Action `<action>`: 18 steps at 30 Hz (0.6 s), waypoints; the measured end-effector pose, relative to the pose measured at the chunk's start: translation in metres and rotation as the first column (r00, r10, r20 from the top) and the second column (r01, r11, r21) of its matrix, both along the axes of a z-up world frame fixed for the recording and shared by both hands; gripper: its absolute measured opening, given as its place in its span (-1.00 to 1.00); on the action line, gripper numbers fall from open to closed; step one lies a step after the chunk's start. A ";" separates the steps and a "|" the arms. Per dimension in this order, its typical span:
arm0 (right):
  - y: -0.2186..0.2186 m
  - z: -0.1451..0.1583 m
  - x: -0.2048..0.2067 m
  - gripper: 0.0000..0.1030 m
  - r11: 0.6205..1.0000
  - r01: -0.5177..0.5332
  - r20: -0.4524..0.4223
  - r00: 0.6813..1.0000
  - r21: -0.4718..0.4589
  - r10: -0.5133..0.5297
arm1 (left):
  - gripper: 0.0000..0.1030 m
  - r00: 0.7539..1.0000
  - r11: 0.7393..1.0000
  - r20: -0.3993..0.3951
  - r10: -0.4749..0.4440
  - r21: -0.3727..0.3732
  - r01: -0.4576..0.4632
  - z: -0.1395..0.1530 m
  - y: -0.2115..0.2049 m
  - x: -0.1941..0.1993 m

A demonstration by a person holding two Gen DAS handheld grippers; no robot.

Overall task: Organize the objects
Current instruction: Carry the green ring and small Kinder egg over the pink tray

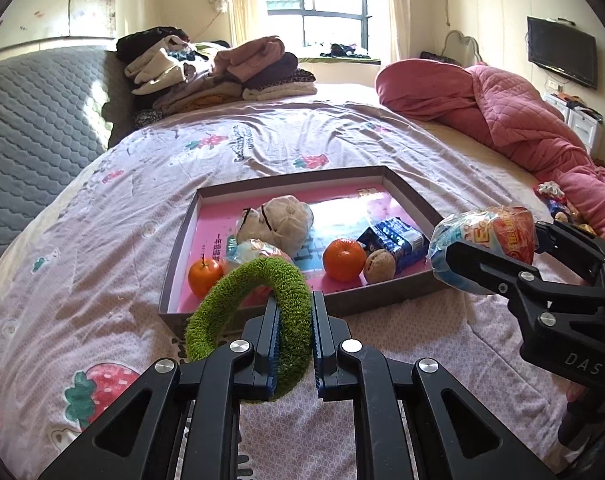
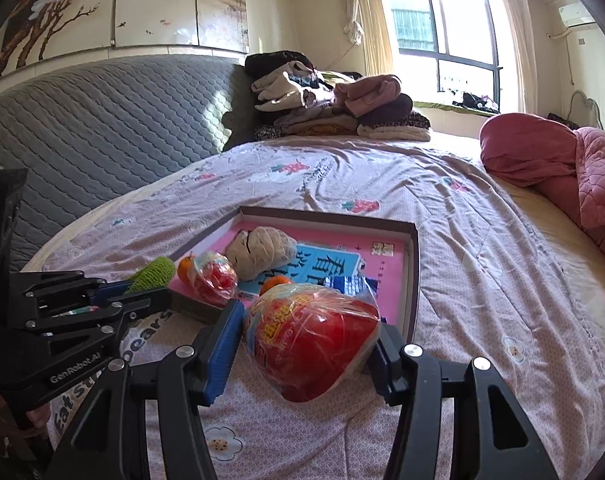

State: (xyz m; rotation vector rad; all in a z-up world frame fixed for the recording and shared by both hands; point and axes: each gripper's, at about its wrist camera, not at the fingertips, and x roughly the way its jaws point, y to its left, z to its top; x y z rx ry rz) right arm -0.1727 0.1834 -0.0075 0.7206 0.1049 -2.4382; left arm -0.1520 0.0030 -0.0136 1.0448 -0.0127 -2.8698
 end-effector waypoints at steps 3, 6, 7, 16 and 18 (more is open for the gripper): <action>-0.001 0.010 0.002 0.09 1.000 -0.001 -0.036 0.999 0.002 0.001 | -0.75 1.000 1.000 -0.013 0.002 -0.004 -0.002 0.006 0.000 -0.001; -0.003 0.020 0.001 0.09 1.000 0.000 -0.067 0.998 0.005 0.000 | -0.75 1.000 1.000 -0.024 0.002 -0.011 -0.002 0.012 -0.001 -0.003; -0.004 0.023 0.001 0.09 1.000 0.003 -0.073 0.997 0.011 -0.003 | -0.75 1.000 1.000 -0.029 0.000 -0.017 -0.001 0.015 -0.002 -0.003; -0.003 0.045 -0.011 0.09 1.000 0.016 -0.125 0.992 0.010 -0.015 | -0.75 0.999 0.999 -0.048 0.021 -0.044 -0.024 0.029 -0.014 -0.020; -0.005 0.047 -0.017 0.09 1.000 0.014 -0.128 0.992 0.017 -0.011 | -0.75 0.999 0.998 -0.046 0.026 -0.047 -0.028 0.029 -0.018 -0.026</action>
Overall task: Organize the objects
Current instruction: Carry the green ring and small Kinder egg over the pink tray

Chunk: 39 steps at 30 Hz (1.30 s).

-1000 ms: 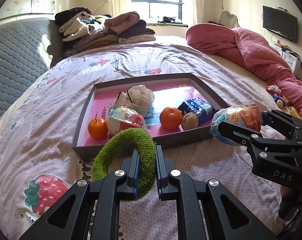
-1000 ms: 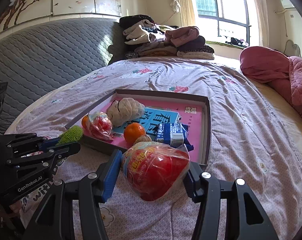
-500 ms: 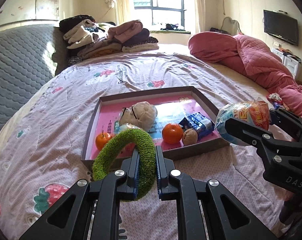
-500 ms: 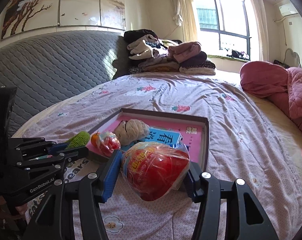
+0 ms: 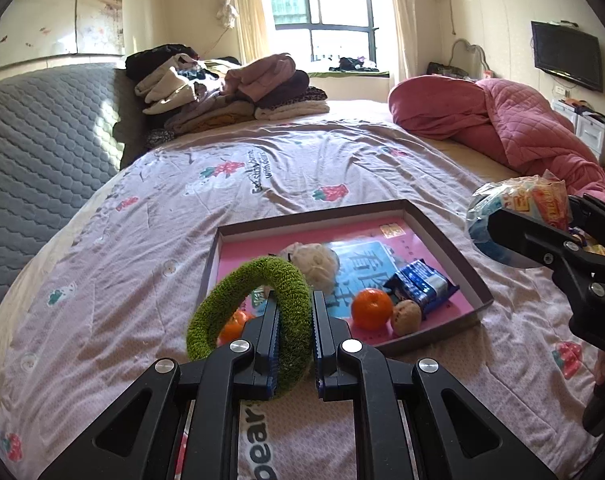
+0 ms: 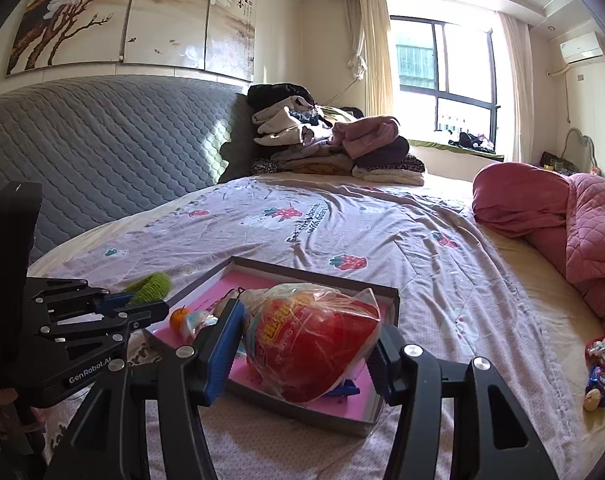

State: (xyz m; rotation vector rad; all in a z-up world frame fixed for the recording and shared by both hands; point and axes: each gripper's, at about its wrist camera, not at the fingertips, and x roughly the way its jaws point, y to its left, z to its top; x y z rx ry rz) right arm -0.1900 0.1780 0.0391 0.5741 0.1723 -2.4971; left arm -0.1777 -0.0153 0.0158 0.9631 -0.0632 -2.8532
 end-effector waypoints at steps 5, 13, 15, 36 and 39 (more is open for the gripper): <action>-0.004 0.002 -0.014 0.10 1.000 0.008 -0.008 1.000 0.008 -0.008 | -0.74 1.000 1.000 0.003 0.023 -0.012 -0.023 0.001 -0.013 -0.016; -0.005 0.000 -0.032 0.09 1.000 0.018 -0.001 1.000 0.009 -0.018 | -0.74 0.998 0.998 0.011 0.057 -0.018 -0.057 0.000 -0.035 -0.041; -0.007 -0.001 -0.035 0.10 1.000 0.018 0.000 1.000 0.011 -0.018 | -0.74 0.998 0.998 0.015 0.062 -0.010 -0.062 0.000 -0.041 -0.046; -0.012 -0.048 -0.081 0.10 0.995 0.055 0.109 0.992 0.086 -0.064 | -0.74 0.995 0.998 0.082 0.058 0.003 -0.058 -0.034 -0.054 -0.080; -0.010 -0.058 -0.084 0.10 0.994 0.059 0.139 0.988 0.093 -0.072 | -0.74 0.995 0.999 0.087 0.038 -0.001 -0.039 -0.038 -0.044 -0.086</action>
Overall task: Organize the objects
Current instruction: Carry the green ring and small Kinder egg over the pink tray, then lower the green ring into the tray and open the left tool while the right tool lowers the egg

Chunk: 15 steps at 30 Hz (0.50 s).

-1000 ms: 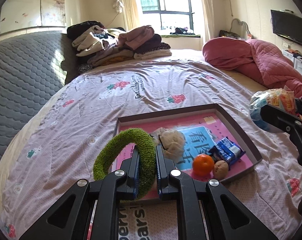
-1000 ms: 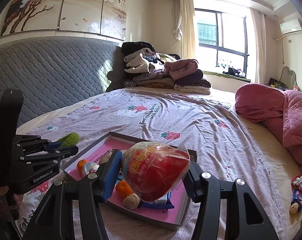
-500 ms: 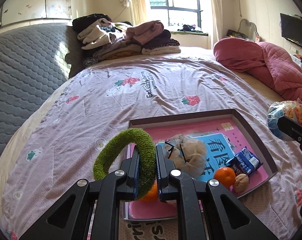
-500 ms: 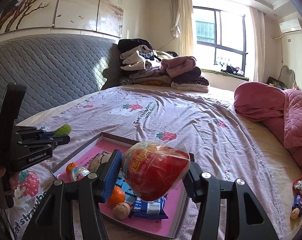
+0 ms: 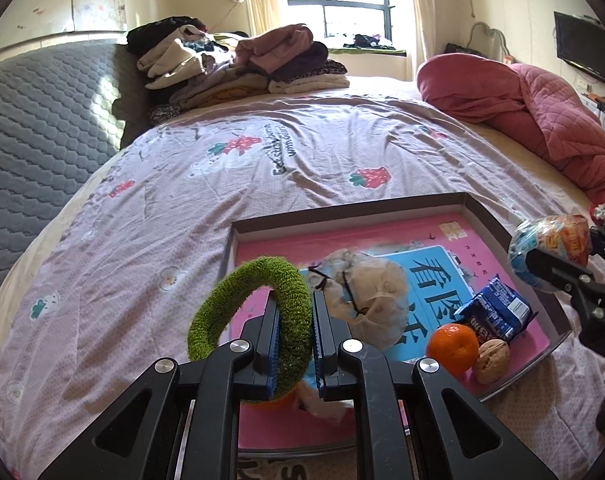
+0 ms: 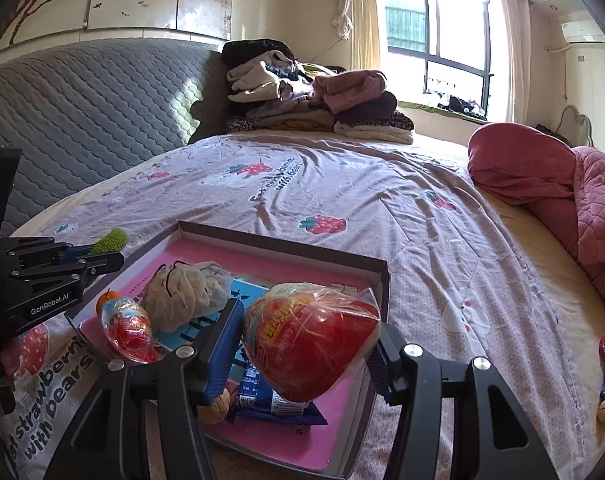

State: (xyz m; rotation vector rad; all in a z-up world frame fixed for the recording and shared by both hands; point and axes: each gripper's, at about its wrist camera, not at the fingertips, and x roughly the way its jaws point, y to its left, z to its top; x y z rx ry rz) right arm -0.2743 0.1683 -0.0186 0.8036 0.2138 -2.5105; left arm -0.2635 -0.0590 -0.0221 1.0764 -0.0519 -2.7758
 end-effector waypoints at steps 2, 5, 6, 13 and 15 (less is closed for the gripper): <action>0.001 -0.005 -0.001 0.10 1.000 0.007 0.013 1.000 0.003 -0.007 | -0.74 1.000 1.000 0.002 -0.017 -0.003 0.017 -0.003 0.009 -0.005; 0.004 -0.012 -0.001 0.10 1.000 0.013 0.028 1.000 0.001 -0.013 | -0.73 0.999 0.999 0.006 -0.037 -0.012 0.037 -0.007 0.021 -0.013; 0.004 -0.014 -0.002 0.10 1.000 0.013 0.033 0.999 0.003 -0.013 | -0.73 0.999 0.999 0.009 -0.044 -0.013 0.044 -0.009 0.026 -0.016; 0.009 -0.023 -0.003 0.10 1.000 0.016 0.048 0.999 0.003 -0.016 | -0.72 0.998 0.997 0.011 -0.069 -0.030 0.069 -0.016 0.045 -0.030; 0.010 -0.024 -0.002 0.10 1.000 0.012 0.043 0.999 0.006 -0.012 | -0.69 0.997 0.996 0.013 -0.074 -0.042 0.075 -0.019 0.049 -0.034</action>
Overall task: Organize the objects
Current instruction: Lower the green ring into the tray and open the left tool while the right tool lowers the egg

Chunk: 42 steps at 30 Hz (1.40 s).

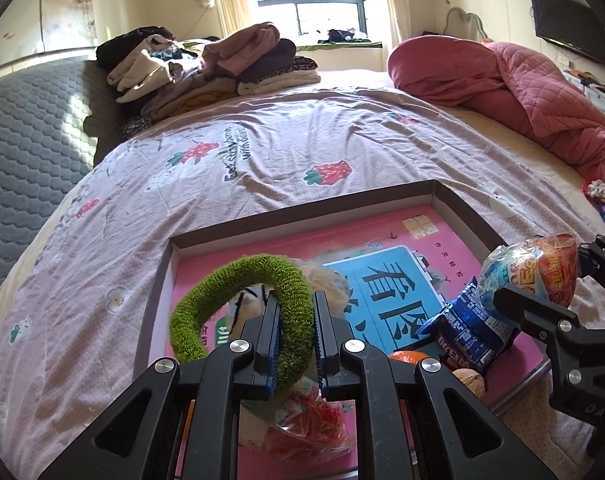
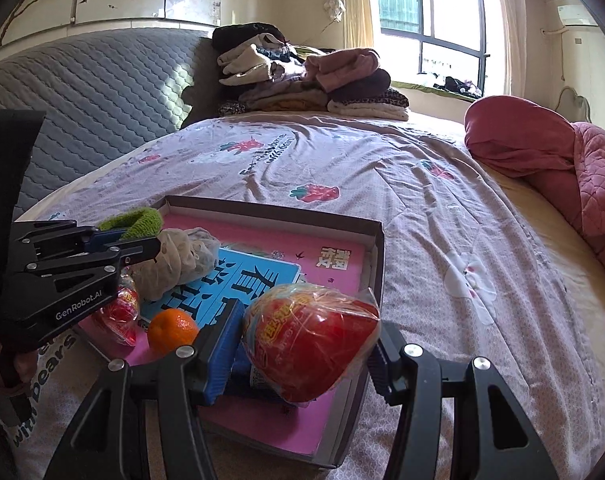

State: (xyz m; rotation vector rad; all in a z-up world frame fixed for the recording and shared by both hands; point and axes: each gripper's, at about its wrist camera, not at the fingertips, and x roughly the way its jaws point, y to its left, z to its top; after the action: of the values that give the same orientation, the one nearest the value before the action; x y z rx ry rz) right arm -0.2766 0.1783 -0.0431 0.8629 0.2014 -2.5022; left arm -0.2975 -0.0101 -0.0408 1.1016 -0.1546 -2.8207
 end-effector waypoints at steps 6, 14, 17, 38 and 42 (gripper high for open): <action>-0.003 -0.004 0.001 0.10 1.000 -0.007 0.002 1.000 0.015 0.007 | -0.69 0.999 1.000 0.036 0.000 -0.017 0.000 -0.013 0.005 -0.013; -0.011 -0.005 0.005 0.10 0.999 -0.015 -0.013 1.000 0.052 0.016 | -0.66 0.997 1.000 0.070 0.008 -0.011 -0.008 -0.022 0.002 -0.013; -0.013 -0.006 0.005 0.10 0.998 -0.020 -0.010 1.000 0.067 0.021 | -0.52 0.997 1.000 0.075 0.009 -0.007 -0.008 -0.022 0.001 -0.012; -0.017 -0.003 0.008 0.14 0.995 -0.015 -0.011 1.000 0.097 0.016 | 0.09 0.992 0.996 0.121 0.030 0.086 -0.040 -0.026 -0.012 0.007; -0.015 0.001 0.007 0.15 0.996 -0.006 -0.014 1.000 0.085 0.008 | 0.14 0.993 0.994 0.109 0.037 0.095 -0.047 -0.021 -0.014 0.012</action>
State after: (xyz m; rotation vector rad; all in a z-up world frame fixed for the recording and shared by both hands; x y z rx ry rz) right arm -0.2695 0.1633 -0.0423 0.8766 0.3175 -2.5095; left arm -0.2853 -0.0245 -0.0614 1.2621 -0.0020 -2.7593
